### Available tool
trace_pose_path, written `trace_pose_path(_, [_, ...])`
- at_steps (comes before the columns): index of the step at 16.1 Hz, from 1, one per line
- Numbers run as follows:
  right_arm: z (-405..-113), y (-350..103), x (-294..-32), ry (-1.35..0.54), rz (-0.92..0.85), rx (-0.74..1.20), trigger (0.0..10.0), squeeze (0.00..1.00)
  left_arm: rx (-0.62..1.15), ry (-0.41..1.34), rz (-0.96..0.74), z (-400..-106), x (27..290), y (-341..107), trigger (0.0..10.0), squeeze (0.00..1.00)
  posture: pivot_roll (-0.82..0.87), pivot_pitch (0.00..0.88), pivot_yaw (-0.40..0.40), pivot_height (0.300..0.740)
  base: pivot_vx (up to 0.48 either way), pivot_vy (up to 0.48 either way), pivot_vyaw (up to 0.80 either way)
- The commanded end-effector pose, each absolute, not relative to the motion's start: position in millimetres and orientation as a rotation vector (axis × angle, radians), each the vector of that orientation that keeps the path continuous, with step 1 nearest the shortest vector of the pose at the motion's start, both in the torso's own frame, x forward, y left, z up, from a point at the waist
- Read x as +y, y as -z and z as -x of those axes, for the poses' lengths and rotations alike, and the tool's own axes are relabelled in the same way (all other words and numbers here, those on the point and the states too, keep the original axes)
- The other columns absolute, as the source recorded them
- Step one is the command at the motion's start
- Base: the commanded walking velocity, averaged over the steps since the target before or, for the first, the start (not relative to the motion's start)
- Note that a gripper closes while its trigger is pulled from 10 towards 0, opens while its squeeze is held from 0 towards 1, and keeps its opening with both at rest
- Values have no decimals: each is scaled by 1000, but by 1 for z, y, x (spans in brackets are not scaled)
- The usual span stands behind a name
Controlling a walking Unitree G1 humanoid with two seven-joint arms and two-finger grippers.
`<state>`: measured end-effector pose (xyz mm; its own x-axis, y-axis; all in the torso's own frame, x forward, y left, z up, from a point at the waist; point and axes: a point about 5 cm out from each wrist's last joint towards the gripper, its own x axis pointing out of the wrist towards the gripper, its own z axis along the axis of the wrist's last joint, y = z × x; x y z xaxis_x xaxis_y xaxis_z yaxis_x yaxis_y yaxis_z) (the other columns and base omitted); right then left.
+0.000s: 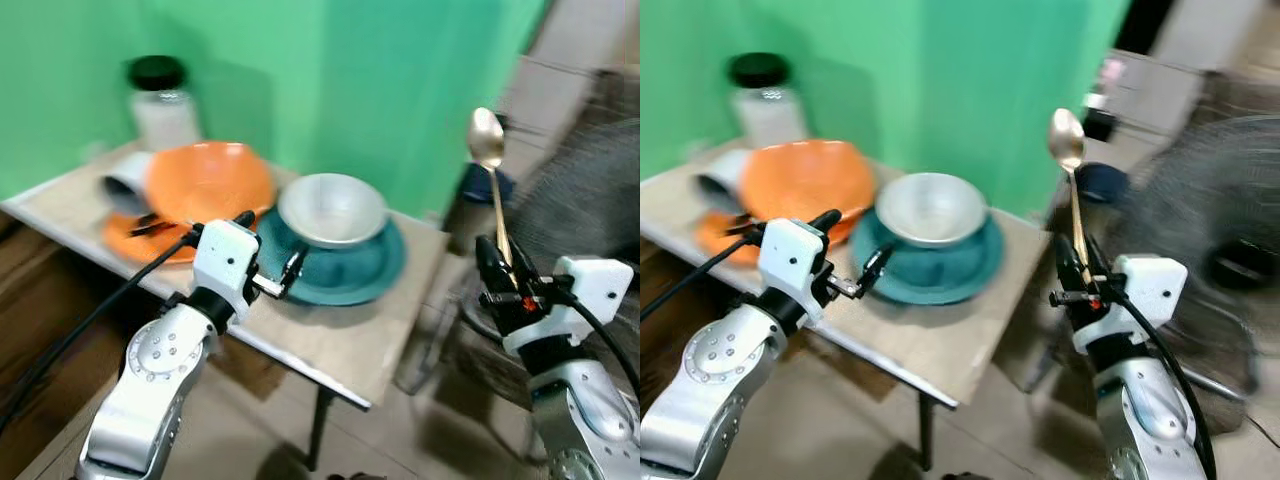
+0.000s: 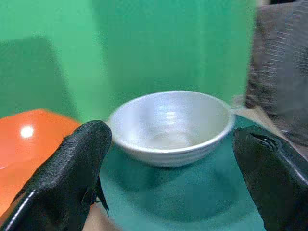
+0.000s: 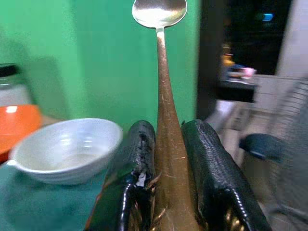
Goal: Setting the table
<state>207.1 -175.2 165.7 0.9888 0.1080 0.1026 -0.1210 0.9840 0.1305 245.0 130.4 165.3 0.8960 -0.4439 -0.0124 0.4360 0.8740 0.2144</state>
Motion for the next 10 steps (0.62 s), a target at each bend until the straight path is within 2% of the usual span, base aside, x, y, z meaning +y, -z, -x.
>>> trace_pose_path(1, [-209, -165, -175, -102, -131, -95, 10000, 0, -31, 481, -232, -242, 126, -163, 10000, 0, 69, 0, -63, 740, 0, 0, -800])
trace_pose_path(10, [-209, -159, -173, -51, -136, -65, 10000, 0, -35, 456, -221, -245, 128, -165, 10000, 0, 61, 0, -55, 740, 0, 0, -800])
